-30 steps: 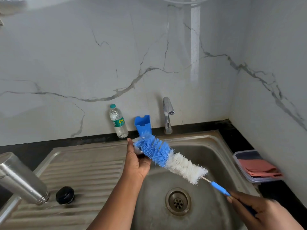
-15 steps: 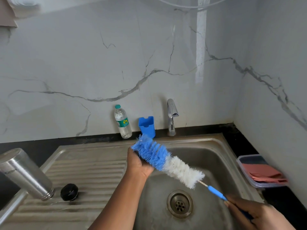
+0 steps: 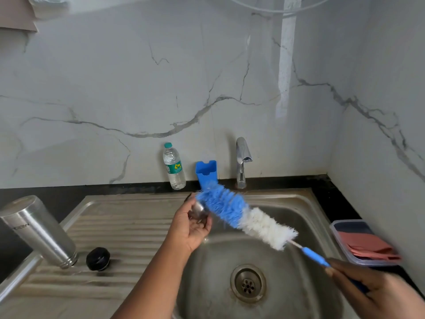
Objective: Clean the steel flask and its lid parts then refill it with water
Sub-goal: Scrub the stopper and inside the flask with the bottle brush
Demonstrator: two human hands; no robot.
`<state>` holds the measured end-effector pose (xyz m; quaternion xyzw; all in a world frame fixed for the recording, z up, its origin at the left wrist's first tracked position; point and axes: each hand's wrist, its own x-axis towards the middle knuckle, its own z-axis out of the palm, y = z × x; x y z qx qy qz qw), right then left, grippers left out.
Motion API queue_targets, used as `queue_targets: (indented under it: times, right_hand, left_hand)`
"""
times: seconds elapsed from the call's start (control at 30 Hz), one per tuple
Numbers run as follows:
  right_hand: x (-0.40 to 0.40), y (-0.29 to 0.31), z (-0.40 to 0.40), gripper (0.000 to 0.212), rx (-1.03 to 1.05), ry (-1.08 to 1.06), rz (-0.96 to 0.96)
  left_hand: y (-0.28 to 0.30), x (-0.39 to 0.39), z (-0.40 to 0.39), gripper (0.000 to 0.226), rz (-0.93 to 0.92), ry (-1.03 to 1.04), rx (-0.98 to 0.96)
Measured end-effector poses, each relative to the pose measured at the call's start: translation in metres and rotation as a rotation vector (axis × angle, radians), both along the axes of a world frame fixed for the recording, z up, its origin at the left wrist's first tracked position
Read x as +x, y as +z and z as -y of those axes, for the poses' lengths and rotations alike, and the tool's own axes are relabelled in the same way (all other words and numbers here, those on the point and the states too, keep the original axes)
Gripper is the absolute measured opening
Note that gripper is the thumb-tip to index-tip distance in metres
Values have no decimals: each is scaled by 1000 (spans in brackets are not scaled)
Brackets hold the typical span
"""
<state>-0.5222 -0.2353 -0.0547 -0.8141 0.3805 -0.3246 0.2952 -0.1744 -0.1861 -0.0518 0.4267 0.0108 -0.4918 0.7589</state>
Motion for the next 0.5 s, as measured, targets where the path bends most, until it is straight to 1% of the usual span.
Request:
queue_targets:
  times: [0.03,0.07,0.13,0.2,0.23,0.3,0.33,0.37,0.43,0.47,0.5]
  right_hand:
    - [-7,5,7,13,-61,-55,5]
    - [-15,16,9,22,-35,-87,-37]
    - [-23,31,19,28,-73,-138,-116]
    - [-31,46,20,28,-62,-77,-189]
    - [-31,52,21,28,-70,-60,-224]
    - [-32,53,28,28,-168,-53,-250]
    - [-30,59,27,23,-196,-33,-292]
    - [-26,64,26,23,-232,-3,-341]
    - [-4,76,19,33,-273,55,-408]
    - [5,84,16,33,-310,61,-433]
    - [12,89,13,30,-347,65,-463]
  left_hand:
    - [-5,5,-3,37,126,-32,43]
    - [-7,6,-9,40,275,-67,111]
    - [-16,16,-17,56,583,-119,213]
    - [-20,24,-24,74,755,-155,217]
    - [-22,29,-26,79,833,-182,194]
    - [-24,36,-31,81,1037,-263,175]
    - [-23,38,-34,81,1138,-324,182]
    - [-21,40,-36,80,1227,-382,172]
    - [-18,42,-39,76,1424,-488,133]
    - [-15,43,-41,76,1494,-538,116]
    - [-14,43,-42,77,1526,-565,90]
